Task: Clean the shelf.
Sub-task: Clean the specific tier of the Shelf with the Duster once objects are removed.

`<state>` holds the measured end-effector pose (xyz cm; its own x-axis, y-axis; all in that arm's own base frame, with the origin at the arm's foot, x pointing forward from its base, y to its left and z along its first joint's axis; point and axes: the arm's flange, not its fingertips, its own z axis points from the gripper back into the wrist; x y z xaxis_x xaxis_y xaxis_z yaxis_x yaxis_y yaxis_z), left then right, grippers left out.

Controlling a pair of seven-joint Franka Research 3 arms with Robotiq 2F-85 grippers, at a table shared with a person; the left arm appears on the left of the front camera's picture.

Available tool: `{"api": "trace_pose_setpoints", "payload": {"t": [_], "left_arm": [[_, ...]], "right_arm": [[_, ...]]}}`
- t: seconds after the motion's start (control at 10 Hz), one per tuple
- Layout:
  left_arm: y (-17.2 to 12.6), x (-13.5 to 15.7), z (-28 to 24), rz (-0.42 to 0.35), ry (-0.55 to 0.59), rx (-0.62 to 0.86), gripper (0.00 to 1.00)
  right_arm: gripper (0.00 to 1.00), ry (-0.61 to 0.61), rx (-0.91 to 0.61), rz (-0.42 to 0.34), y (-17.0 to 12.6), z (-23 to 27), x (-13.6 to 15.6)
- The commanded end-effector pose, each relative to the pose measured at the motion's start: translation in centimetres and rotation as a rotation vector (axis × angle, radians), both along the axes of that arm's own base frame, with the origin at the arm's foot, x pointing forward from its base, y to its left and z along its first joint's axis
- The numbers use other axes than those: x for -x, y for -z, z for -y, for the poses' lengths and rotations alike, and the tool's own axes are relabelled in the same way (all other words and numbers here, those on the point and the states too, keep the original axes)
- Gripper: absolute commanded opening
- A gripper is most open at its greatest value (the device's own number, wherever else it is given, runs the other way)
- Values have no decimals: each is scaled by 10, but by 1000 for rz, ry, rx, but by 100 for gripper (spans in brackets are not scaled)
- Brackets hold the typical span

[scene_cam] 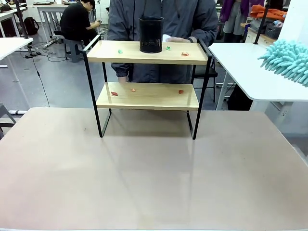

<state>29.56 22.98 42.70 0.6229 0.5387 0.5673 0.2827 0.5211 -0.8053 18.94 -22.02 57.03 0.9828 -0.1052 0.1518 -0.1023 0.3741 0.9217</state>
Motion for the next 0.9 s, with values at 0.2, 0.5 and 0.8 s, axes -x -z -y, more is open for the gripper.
{"api": "trace_pose_setpoints", "payload": {"t": [0.2,0.5,0.8], "left_arm": [[0,-1,2,37,-7,3,100],[0,-1,2,37,-7,3,100],[0,-1,2,37,-7,3,100]], "right_arm": [[0,0,-8,-1,-4,-1,1],[0,0,-8,-1,-4,-1,1],[13,67,114,-25,-8,-21,15]]}}
